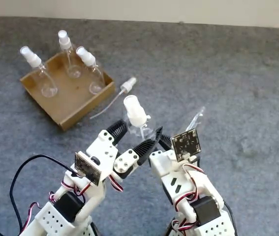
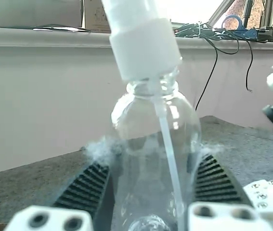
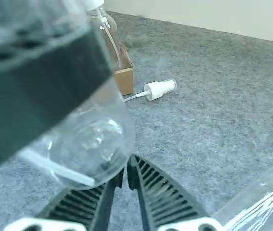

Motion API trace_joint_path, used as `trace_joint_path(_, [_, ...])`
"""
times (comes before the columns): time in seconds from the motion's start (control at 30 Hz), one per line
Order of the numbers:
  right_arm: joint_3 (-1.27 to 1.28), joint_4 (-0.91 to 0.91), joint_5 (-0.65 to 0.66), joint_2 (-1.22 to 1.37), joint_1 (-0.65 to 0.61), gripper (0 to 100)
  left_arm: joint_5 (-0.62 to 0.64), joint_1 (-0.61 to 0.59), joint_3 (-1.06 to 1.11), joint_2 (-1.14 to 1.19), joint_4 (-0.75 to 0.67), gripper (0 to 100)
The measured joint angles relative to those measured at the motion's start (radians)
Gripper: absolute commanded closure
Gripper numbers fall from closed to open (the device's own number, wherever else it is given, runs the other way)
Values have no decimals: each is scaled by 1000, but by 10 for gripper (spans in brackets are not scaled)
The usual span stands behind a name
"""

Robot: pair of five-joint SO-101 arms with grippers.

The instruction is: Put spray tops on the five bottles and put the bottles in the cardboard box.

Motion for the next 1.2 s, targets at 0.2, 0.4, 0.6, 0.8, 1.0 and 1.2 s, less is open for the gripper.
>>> trace_joint_path(0.2, [0, 0, 0, 0, 5, 991, 0, 0, 0, 0, 0, 976])
trace_joint_path(0.4, [-2, -3, 0, 0, 5, 991, 6, -63, 0, 11, -6, 976])
trace_joint_path(0.6, [-2, -3, -2, -3, -132, 991, 3, -138, 0, 14, -74, 976])
trace_joint_path(0.8, [-2, -3, -2, -3, -281, 991, 3, -137, 0, 14, -80, 976])
trace_joint_path(1.0, [-17, -3, -2, -3, -296, 991, 3, -124, 0, 14, -80, 976])
trace_joint_path(1.2, [-57, -3, -2, -3, -296, 991, 3, -87, 0, 14, -80, 976])
